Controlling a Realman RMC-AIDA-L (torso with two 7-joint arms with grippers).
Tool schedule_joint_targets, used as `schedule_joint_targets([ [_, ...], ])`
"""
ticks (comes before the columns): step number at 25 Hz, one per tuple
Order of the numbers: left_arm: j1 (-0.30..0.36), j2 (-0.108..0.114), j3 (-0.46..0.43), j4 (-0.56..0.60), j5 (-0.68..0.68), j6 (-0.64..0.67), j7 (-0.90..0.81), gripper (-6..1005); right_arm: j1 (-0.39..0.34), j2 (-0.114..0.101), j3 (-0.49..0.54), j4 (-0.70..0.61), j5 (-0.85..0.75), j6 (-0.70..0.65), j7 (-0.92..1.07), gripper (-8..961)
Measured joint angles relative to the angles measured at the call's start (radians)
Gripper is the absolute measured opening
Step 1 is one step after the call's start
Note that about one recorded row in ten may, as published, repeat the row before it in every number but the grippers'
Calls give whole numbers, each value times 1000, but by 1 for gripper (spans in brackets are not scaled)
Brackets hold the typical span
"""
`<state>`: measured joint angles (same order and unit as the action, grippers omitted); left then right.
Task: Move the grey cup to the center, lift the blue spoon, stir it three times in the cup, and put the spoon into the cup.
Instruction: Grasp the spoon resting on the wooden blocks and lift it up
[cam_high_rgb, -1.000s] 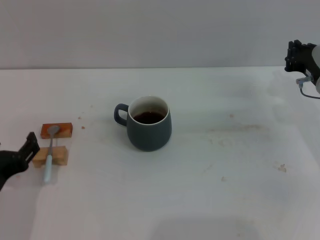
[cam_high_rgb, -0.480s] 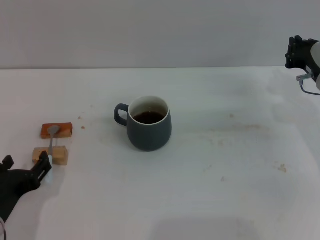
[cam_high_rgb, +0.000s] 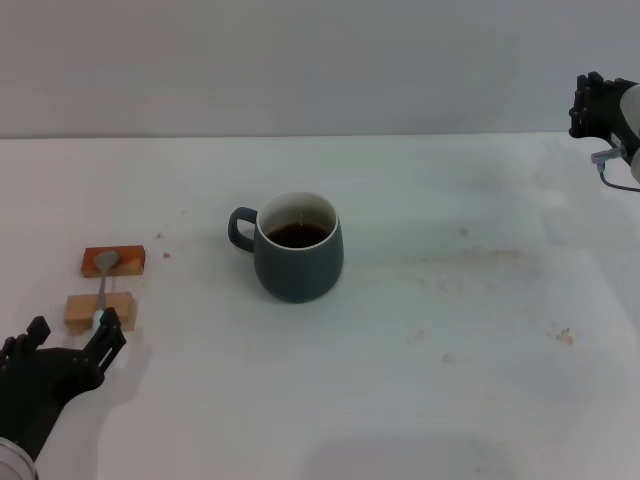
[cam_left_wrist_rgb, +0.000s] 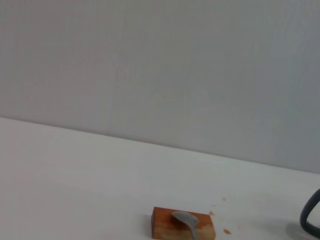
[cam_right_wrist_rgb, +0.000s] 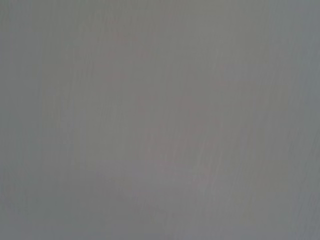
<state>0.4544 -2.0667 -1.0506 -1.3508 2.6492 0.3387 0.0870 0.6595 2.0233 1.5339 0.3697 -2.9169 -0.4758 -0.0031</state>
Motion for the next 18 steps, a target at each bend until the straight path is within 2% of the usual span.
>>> schedule_joint_targets([
  [8,-36,-4,63,131,-59,187,13,830,-4,4,-4,11,0,2,0,67],
  [15,-129,-1,184,297,-284,403,151,829,-13,7,-7,21,-1,6,0,67],
  [18,-172,3,237,359,-349,482,160,829,-17,10,-7,22,-1,6,0,67],
])
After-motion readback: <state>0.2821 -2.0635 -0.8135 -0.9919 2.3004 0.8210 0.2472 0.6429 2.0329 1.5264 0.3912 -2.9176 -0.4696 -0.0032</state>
